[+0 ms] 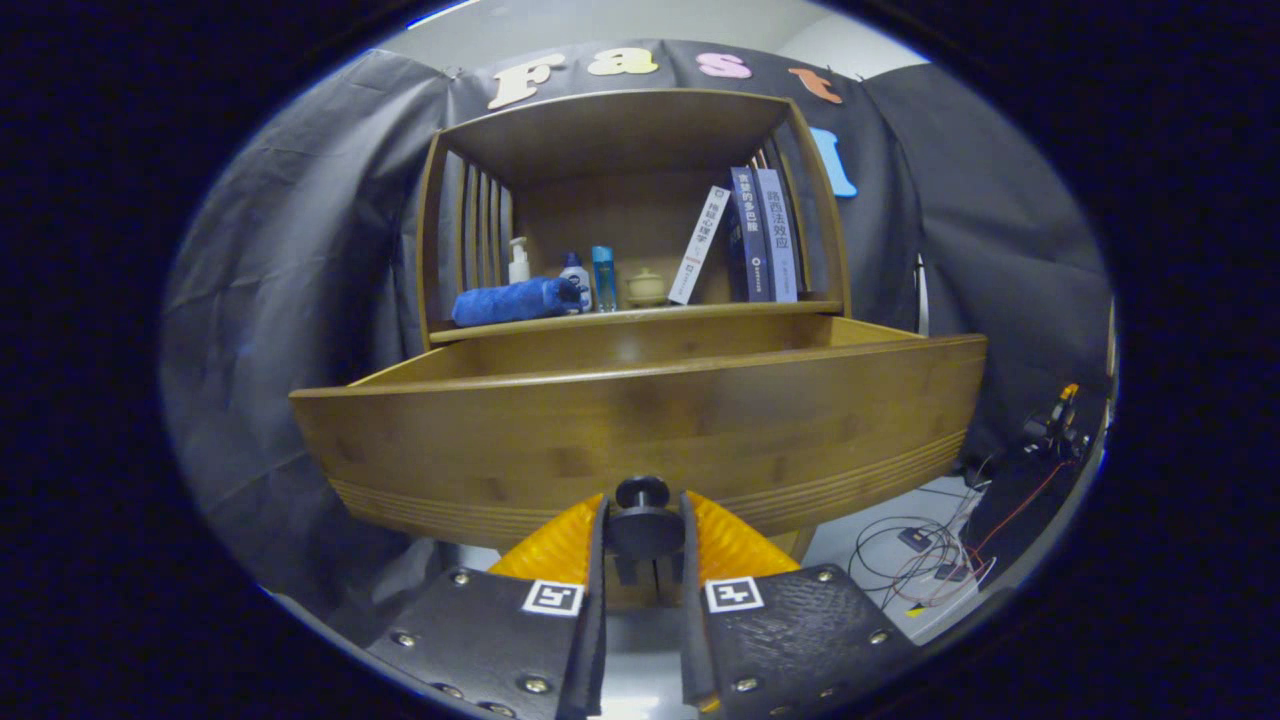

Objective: Pull open the drawer, take out the items inside it, and place them on the countertop above the cabinet.

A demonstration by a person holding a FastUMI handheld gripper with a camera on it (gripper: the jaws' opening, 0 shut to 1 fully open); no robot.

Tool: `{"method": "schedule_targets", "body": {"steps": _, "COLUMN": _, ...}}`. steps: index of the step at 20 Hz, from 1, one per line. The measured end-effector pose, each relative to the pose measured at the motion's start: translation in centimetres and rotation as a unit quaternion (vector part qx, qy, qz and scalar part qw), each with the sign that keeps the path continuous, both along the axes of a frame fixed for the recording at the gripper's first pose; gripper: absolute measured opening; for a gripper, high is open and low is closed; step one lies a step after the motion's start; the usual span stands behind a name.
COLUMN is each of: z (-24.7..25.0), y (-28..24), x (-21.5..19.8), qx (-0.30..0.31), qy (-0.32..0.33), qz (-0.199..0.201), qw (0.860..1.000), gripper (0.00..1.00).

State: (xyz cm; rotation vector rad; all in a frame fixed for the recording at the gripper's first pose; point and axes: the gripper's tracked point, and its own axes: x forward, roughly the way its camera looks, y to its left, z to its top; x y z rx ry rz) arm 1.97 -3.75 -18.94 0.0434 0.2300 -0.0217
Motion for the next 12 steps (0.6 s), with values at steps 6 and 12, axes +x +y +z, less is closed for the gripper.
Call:
{"method": "schedule_targets", "body": {"steps": 6, "z": 2.7, "y": -1.1, "x": -0.7, "qx": -0.009, "qy": -0.021, "qz": 0.006, "qw": 1.0, "gripper": 0.64}}
{"method": "schedule_targets", "body": {"steps": 12, "z": 10.0, "y": -0.8, "x": 0.3, "qx": -0.021, "qy": -0.07, "qz": -0.013, "qw": 0.997, "gripper": 0.99}}
